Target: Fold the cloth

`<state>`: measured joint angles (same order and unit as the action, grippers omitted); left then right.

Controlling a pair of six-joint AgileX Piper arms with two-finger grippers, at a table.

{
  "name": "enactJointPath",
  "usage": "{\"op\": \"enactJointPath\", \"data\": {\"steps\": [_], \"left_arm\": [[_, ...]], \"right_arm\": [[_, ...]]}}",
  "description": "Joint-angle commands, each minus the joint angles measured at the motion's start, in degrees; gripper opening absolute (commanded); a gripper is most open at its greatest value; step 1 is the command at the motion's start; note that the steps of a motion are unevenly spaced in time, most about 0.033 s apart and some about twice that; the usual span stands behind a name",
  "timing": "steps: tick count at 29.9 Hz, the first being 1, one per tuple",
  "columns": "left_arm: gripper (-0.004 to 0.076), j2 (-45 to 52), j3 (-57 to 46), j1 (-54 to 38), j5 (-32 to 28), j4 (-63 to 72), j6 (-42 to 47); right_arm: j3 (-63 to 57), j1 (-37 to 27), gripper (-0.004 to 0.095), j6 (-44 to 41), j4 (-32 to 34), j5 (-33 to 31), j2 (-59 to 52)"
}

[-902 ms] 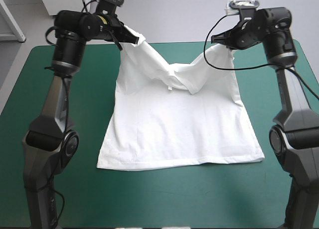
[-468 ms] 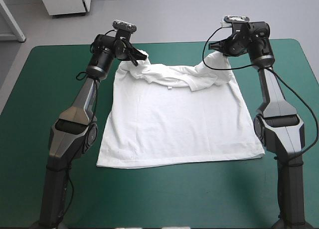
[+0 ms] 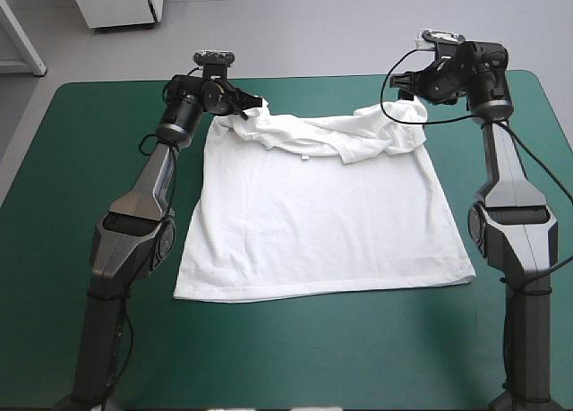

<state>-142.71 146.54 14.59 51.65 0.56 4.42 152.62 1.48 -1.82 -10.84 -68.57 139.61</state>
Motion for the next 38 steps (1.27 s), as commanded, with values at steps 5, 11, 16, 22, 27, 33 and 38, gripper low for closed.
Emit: {"op": "enactJointPath", "data": {"steps": [5,11,16,22,27,33,38], "left_arm": [[0.0597,7.91,1.71,-0.22,7.13,2.91,-7.87],[0.0468,15.83,1.71,-0.22,11.05,2.37,-10.88],[0.0401,22.16,1.56,-0.22,22.28,-0.56,-13.28],[0.0401,30.24,-6.3,-0.44,22.17,3.28,-13.12],[0.0401,40.17,-27.69,-0.44,21.79,2.02,-13.52],[0.0401,54.28,-57.82,-0.44,13.23,1.46,-13.76],[0.0401,60.33,-73.55,-0.44,10.16,3.55,-13.96]], "right_arm": [[1.9,-0.83,0.0635,3.76,-0.8,-1.25,-6.42],[1.8,-0.83,0.0539,4.62,-0.87,-1.36,-12.13],[-3.63,-0.83,0.048,6.31,-1.13,-1.36,-19.55],[-25.32,-0.83,0.0462,6.55,-3.45,-1.21,-32.08],[-40.83,-0.83,0.0445,8.0,-2.85,-0.96,-41.83],[-49.75,-0.83,0.0393,8.58,-0.96,-1.16,-49.43],[-57.81,-0.73,0.0393,8.42,-0.87,-1.16,-54.33]]}}
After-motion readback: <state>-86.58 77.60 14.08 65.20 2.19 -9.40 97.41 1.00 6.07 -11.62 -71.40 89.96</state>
